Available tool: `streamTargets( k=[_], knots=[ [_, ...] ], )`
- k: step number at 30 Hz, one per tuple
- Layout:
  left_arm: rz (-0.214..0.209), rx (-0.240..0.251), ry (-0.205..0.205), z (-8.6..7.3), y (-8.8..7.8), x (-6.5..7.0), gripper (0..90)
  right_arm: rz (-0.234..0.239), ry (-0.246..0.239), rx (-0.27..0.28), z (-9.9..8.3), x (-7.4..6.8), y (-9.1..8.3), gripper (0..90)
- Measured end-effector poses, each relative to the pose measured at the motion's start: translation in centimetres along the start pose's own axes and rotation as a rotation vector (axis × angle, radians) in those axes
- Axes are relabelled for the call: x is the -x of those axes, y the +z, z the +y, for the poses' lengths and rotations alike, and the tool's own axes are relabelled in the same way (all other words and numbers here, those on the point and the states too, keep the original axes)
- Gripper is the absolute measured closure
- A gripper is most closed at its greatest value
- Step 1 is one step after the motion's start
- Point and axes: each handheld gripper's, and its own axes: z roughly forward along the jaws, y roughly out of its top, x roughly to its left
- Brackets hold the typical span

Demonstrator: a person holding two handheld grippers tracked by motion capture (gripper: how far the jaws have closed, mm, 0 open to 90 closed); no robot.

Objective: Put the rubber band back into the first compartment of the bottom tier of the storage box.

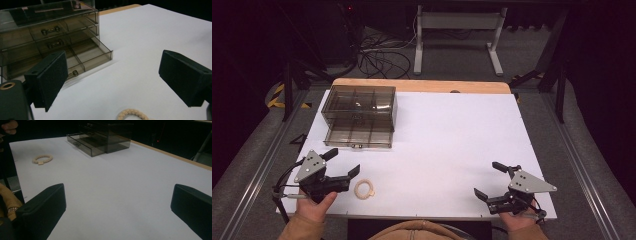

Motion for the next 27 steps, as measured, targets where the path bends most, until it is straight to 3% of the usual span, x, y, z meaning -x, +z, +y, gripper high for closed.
streamTargets(
  k=[6,16,20,22,27],
  knots=[
    [-0.021,-0.022,-0.011,0.2,0.5,-0.4,10.1,0.001,0.000,0.000,0.0,0.0,0.0,0.3],
    [-0.064,-0.041,-0.088,0.4,1.3,-1.7,10.3,0.003,0.001,-0.004,0.0,0.1,-0.1,0.3],
    [-0.038,-0.048,-0.062,0.5,1.5,-1.9,10.2,0.003,0.008,0.002,-0.1,0.1,-0.1,0.3],
    [-0.029,-0.053,-0.029,0.6,1.8,-1.8,10.2,0.003,0.010,0.001,-0.1,0.2,-0.1,0.3],
    [-0.034,-0.068,-0.005,0.6,2.1,-1.7,10.7,0.003,0.008,0.003,-0.1,0.1,-0.1,0.3]
  ],
)
